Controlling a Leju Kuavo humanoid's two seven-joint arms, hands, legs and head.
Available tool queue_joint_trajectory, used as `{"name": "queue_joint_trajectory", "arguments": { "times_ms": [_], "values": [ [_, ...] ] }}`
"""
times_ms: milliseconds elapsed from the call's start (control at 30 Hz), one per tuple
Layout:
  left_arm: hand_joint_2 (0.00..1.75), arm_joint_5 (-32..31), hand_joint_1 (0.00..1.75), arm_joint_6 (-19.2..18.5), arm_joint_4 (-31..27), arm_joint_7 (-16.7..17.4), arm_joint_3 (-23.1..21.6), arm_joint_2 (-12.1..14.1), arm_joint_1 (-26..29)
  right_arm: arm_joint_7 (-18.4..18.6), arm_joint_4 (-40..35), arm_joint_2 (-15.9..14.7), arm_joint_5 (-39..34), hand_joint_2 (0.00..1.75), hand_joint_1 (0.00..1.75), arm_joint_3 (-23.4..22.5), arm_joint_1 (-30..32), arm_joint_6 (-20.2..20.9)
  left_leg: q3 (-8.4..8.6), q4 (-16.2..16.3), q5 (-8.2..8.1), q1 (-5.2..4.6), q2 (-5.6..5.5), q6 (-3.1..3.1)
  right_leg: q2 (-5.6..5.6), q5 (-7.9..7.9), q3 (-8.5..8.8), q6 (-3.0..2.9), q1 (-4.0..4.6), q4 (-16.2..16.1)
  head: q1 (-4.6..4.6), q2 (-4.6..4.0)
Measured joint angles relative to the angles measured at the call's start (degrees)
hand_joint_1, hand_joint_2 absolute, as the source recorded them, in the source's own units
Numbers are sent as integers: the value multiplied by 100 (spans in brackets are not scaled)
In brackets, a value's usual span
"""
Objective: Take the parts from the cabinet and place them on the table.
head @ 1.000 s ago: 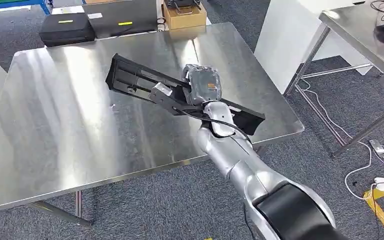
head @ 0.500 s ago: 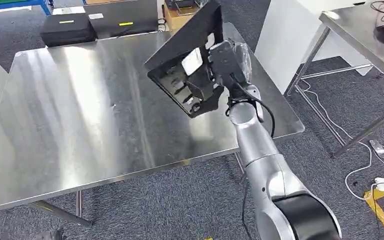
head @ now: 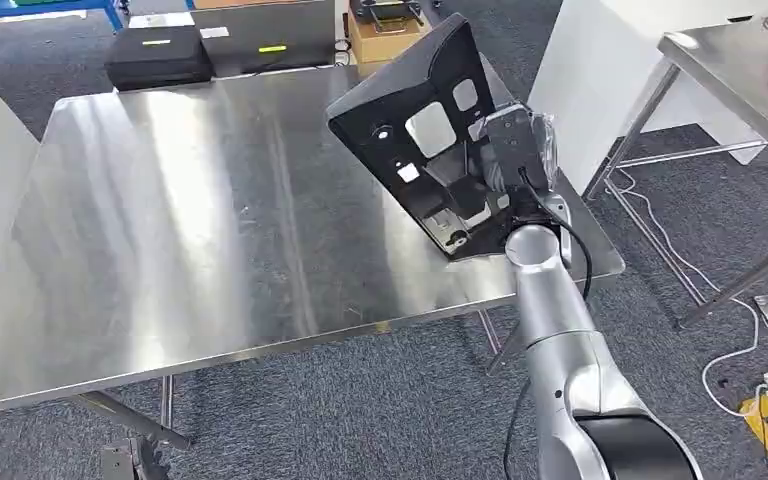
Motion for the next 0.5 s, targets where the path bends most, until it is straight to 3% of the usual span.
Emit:
{"name": "queue_joint_trajectory", "arguments": {
  "times_ms": [33,67,200,233,267,333,400,433,467,500],
  "values": [
    [0,0,0,0,11,0,-7,0,-10,0,-28,-7,0,175,175,-7,-1,0,12,19,-27,7,-38,-40,48,190,293,34,-33,-561,0,0],
    [0,0,0,0,24,0,-7,4,-25,0,-37,-35,0,175,175,-15,-6,0,-12,47,-66,-17,-57,-100,178,154,477,-5,-32,-801,2,0],
    [0,0,0,2,74,0,-6,11,-30,9,-46,-39,-2,175,175,-26,-1,-18,-46,46,-92,15,-140,-218,53,139,450,-172,22,-784,-4,0],
    [0,0,0,18,81,0,-7,46,-30,13,-68,-33,0,175,175,-35,-6,-42,-43,85,-144,30,-107,-255,21,146,472,-224,-35,-800,-7,0],
    [0,0,0,17,92,0,-13,28,-40,15,-79,-20,17,175,175,-39,-11,-70,-115,264,-244,10,81,-288,11,123,490,-262,-26,-800,-35,0],
    [0,0,0,17,98,0,-13,35,-67,28,-76,-24,33,175,175,-44,-8,-103,-557,1081,-626,31,213,-331,-32,104,504,-327,2,-800,-79,0],
    [0,0,0,17,131,0,-32,35,-66,39,-68,-37,50,175,175,-50,1,-126,-987,1772,-820,37,231,-351,-83,88,505,-350,31,-797,-81,0],
    [0,-6,0,17,148,0,-50,35,-64,52,-57,-46,52,175,175,-59,9,-151,-1052,1794,-713,38,235,-345,-112,81,513,-357,41,-796,-83,0],
    [0,-11,0,17,168,0,-61,35,-69,61,-50,-57,57,175,175,-70,14,-182,-972,1525,-473,37,248,-328,-134,75,525,-363,53,-794,-81,0],
    [0,-13,0,17,177,0,-72,39,-79,61,-50,-68,61,175,175,-85,15,-208,-767,1060,-183,36,269,-300,-162,68,541,-368,58,-794,-83,0]
  ]
}}
